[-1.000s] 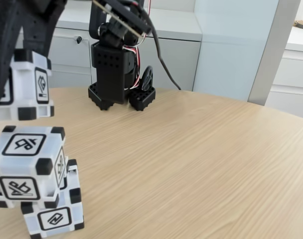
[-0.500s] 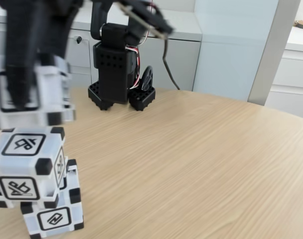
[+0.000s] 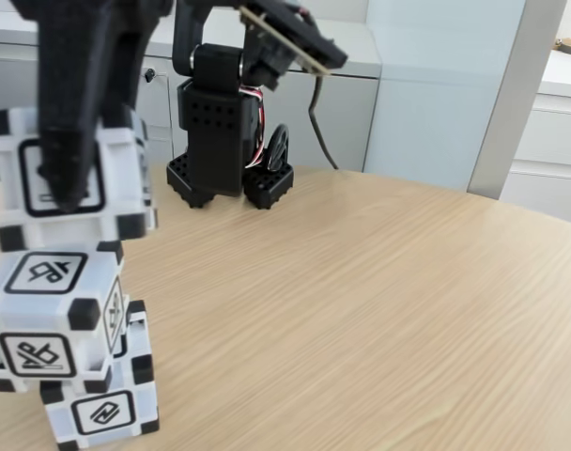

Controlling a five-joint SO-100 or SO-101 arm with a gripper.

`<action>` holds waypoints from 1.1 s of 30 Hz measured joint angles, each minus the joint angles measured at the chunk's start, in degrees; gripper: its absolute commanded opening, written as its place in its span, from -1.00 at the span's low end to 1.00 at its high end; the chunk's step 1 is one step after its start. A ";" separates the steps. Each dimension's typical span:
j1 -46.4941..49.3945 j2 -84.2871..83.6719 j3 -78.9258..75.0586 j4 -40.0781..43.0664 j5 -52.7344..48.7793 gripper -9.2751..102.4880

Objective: Stack cubes from left to right.

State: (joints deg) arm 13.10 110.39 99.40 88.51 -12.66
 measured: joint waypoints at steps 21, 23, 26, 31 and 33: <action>4.04 0.00 0.00 0.00 -1.49 -0.75; 4.31 0.00 0.00 0.00 -1.58 -0.68; 4.39 0.00 0.00 0.00 -2.55 -0.67; 4.13 -0.09 0.00 0.00 -3.43 -0.67; 4.13 -0.18 0.00 0.00 -3.52 -0.68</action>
State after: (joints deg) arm 17.23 110.21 99.40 88.51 -16.17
